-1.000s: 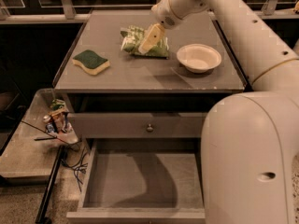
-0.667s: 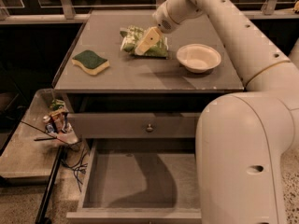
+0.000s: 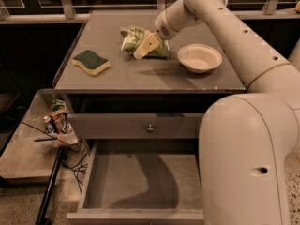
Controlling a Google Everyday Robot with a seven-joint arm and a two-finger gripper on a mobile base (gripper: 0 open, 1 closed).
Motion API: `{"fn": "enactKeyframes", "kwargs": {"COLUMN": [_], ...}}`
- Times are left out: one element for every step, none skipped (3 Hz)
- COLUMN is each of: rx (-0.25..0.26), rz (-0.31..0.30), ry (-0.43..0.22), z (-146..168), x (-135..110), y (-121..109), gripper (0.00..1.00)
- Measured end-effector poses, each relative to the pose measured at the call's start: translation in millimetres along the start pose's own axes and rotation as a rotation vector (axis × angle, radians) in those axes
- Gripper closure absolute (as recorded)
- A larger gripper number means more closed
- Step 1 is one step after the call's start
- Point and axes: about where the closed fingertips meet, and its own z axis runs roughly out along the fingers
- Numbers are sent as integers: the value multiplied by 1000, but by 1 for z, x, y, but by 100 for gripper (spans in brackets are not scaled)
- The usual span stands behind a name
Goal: Place green jalapeno chip bag into middle drawer
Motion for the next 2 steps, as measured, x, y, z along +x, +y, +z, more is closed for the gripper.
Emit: {"fn": "enactKeyframes", "kwargs": {"rx": [15, 14], "rz": [12, -8], "ry": [23, 71], "z": [8, 25], "x": [11, 23], "y": [1, 0], "gripper": [0, 0]}}
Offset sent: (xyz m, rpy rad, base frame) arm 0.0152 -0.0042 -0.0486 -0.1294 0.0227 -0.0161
